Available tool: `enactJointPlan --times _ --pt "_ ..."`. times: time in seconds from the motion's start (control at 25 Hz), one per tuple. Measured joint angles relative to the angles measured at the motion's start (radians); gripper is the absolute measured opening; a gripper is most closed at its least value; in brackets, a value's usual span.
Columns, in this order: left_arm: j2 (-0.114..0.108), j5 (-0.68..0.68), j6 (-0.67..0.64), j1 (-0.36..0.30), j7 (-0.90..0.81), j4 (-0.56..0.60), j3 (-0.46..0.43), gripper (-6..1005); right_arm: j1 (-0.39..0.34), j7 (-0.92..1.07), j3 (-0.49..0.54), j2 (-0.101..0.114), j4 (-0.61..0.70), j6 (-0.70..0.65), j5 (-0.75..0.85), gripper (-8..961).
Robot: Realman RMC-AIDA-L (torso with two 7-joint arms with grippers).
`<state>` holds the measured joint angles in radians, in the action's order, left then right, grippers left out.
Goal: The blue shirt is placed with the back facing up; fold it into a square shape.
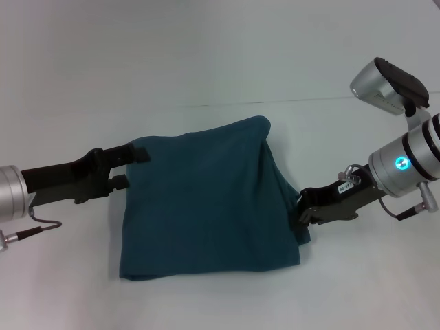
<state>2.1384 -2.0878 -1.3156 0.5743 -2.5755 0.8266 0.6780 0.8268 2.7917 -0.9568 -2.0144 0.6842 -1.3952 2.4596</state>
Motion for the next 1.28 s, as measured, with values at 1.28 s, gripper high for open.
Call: enactJointPlan --times 1.28 --pt "0.0 0.0 -0.002 -0.002 0.0 0.0 -0.003 856 -0.002 -0.054 0.084 -0.033 -0.063 0.041 -0.004 322"
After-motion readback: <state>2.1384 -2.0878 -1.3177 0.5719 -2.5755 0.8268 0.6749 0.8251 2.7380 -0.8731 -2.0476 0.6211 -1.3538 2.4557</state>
